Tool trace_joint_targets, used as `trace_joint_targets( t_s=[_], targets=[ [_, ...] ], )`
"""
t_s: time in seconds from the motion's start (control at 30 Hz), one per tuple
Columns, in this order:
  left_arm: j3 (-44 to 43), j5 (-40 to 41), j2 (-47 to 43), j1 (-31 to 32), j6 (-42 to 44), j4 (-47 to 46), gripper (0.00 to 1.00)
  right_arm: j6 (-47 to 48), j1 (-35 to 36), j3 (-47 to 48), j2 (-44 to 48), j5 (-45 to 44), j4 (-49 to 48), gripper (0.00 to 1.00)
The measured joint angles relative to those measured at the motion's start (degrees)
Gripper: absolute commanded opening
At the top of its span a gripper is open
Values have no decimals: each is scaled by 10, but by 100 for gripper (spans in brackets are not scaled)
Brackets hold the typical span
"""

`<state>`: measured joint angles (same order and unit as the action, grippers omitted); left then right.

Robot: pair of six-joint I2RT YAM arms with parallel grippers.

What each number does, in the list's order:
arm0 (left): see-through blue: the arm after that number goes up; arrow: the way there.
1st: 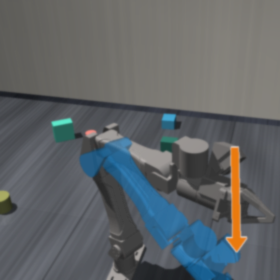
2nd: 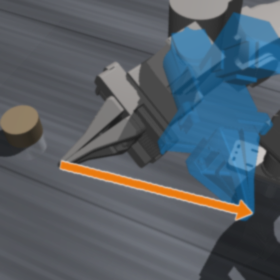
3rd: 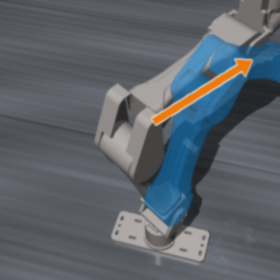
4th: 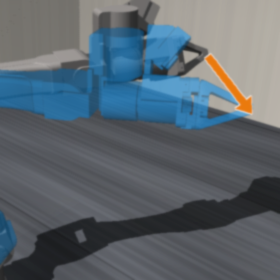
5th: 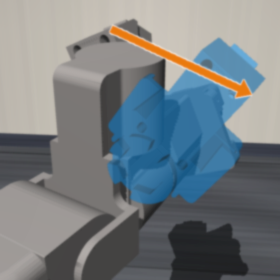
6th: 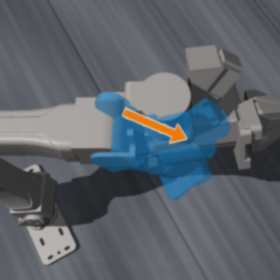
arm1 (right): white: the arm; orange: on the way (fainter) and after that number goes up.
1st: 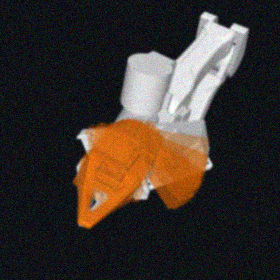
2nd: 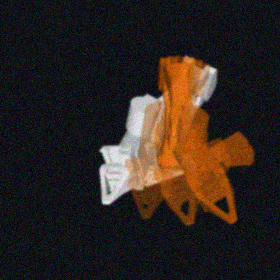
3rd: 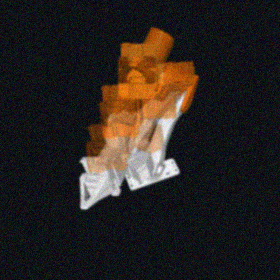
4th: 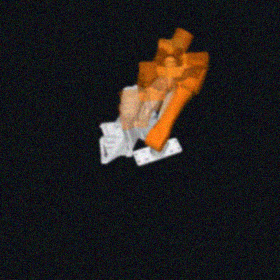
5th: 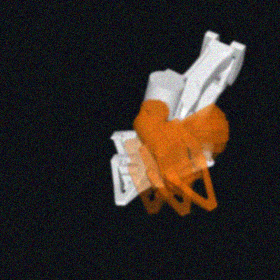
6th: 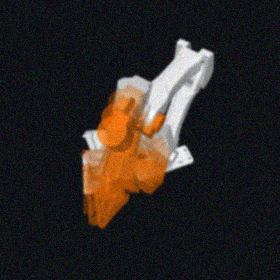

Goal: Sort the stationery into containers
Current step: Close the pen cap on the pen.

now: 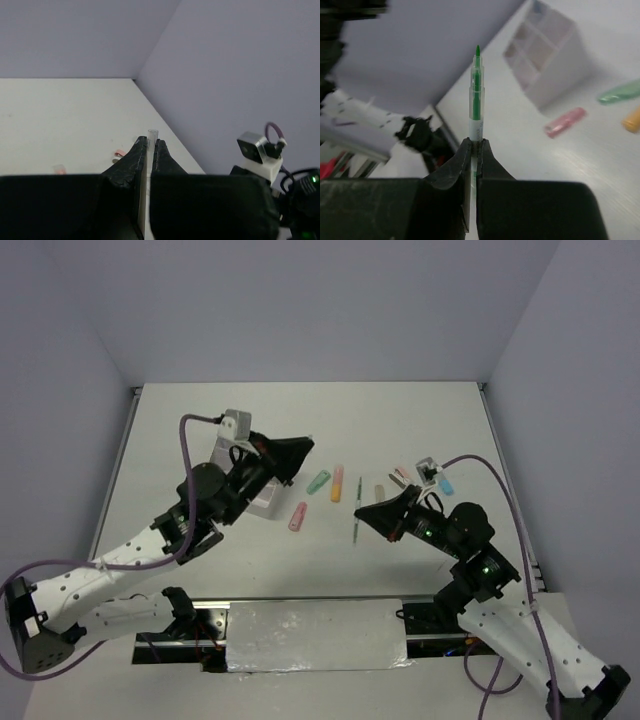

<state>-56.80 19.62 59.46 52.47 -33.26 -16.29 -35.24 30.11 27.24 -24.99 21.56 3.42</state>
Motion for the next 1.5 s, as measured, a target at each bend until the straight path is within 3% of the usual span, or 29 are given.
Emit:
trace_joint_targets(
  t_s=[0.17, 0.53, 1.5],
  targets=[
    [124, -93, -71, -3, 12, -88, 0, -13, 123, -3, -58, -13, -120, 0],
    [183, -194, -114, -3, 12, -196, 0, 12, 255, 26, -161, -70, -199, 0],
    [215, -199, -101, -4, -64, -294, 0, 59, 271, 74, -180, -108, -196, 0]
  ],
)
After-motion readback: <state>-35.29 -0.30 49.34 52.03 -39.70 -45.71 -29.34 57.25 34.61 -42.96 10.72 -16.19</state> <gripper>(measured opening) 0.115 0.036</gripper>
